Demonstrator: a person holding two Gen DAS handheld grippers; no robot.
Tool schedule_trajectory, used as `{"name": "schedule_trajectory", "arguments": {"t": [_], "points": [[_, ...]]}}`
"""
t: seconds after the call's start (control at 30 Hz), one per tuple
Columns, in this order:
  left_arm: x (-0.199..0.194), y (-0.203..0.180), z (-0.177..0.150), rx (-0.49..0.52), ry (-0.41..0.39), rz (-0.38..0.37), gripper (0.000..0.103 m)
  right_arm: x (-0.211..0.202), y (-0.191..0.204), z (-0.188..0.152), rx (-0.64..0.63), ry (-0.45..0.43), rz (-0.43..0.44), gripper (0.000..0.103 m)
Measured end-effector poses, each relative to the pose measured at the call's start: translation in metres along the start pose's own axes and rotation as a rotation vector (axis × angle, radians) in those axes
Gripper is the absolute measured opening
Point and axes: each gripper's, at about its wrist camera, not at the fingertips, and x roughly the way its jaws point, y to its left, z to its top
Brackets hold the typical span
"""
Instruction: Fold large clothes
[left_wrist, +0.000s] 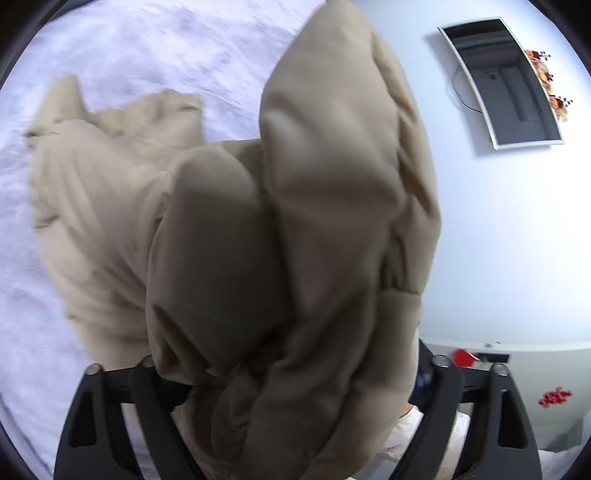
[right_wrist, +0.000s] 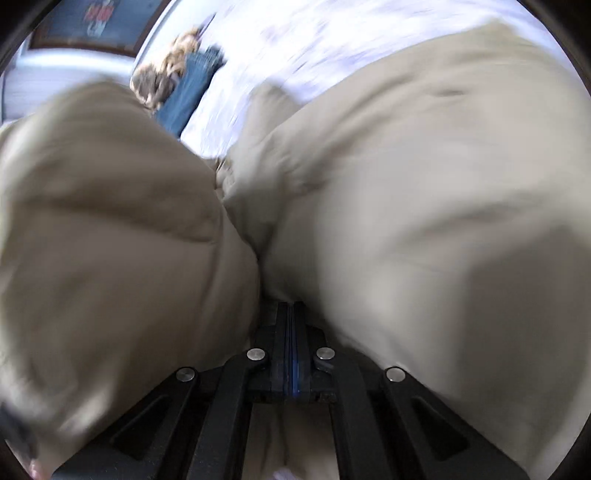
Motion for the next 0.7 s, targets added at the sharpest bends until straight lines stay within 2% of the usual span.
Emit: {"name": "schedule_trajectory", "arguments": {"t": [0.2,0.27,0.37,0.43,0.47,0.5,0.57,0.6,0.67,0.7], "points": [[0.059,-0.016,0.029,0.082,0.040,-0.110,0.091,-0.044,-0.040,-0.024,0.090,-0.068,-0.020,0.000],[0.079,-0.023,0.039,0.106,0.035,-0.093,0.091,-0.059,-0.052,-0.033,0.122,-0.090,-0.043,0.003],[0.098,-0.035,0.048,0.146,0.006,-0.022,0.091,-0.088,-0.066,-0.049,0.167,-0.126,-0.074,0.004],[0.105,-0.047,0.048,0.173,-0.007,0.016,0.097,-0.111,-0.066,-0.060,0.167,-0.158,-0.093,0.008],[0.111,-0.053,0.048,0.181,-0.013,0.031,0.098,-0.122,-0.063,-0.066,0.158,-0.176,-0.088,0.021],[0.120,-0.060,0.048,0.192,-0.021,0.054,0.098,-0.135,-0.058,-0.072,0.146,-0.200,-0.073,0.048],[0.116,-0.060,0.042,0.213,-0.032,0.086,0.098,-0.153,-0.044,-0.081,0.112,-0.245,-0.036,0.083],[0.117,-0.063,0.041,0.220,-0.037,0.102,0.098,-0.158,-0.033,-0.084,0.077,-0.252,-0.004,0.083],[0.125,-0.074,0.025,0.229,-0.041,0.132,0.098,-0.154,-0.016,-0.083,0.021,-0.211,0.056,0.083],[0.124,-0.070,0.032,0.233,-0.045,0.150,0.098,-0.145,-0.005,-0.081,-0.010,-0.182,0.060,0.083]]}}
